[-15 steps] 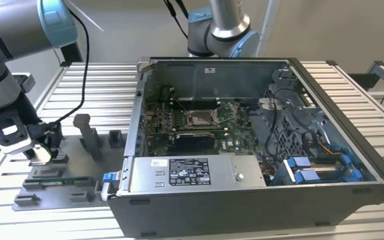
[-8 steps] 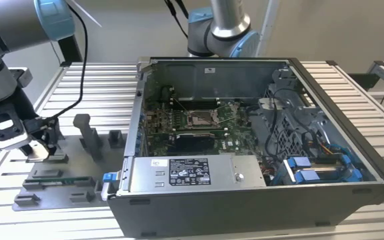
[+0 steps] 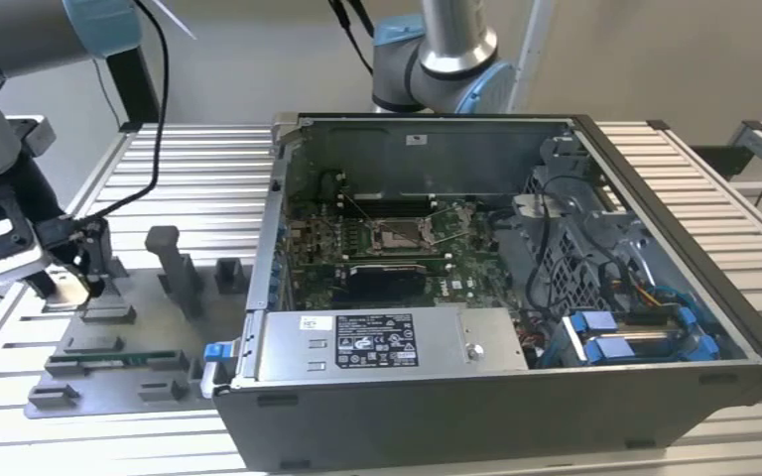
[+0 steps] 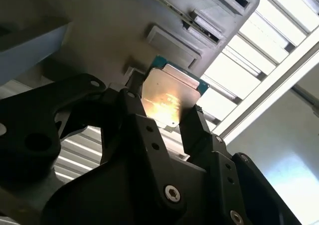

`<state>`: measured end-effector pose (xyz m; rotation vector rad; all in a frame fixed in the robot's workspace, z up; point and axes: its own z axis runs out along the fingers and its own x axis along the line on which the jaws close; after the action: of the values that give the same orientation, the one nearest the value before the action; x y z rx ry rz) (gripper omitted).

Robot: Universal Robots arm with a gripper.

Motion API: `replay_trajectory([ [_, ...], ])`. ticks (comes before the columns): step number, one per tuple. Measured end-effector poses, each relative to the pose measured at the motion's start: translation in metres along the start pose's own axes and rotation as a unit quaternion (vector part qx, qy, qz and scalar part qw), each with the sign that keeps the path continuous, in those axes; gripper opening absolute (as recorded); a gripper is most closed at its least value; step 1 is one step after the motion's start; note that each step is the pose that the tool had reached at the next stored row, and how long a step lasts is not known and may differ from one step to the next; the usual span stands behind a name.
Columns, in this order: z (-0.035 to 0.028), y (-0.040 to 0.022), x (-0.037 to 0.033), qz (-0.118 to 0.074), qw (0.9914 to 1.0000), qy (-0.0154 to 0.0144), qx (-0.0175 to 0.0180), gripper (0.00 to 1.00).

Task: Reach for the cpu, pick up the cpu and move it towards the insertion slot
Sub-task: 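Pick up the cpu and move it towards the insertion slot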

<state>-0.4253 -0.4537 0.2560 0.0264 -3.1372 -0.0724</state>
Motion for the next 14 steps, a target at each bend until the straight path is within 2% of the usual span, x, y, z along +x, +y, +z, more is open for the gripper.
replay_trajectory([
  [4, -0.0095, 0.0004, 0.0000, 0.000, 1.00000, 0.0000, 0.0017, 0.00],
  [14, -0.0324, 0.0015, 0.0001, 0.000, 1.00000, 0.0000, 0.0018, 0.00],
])
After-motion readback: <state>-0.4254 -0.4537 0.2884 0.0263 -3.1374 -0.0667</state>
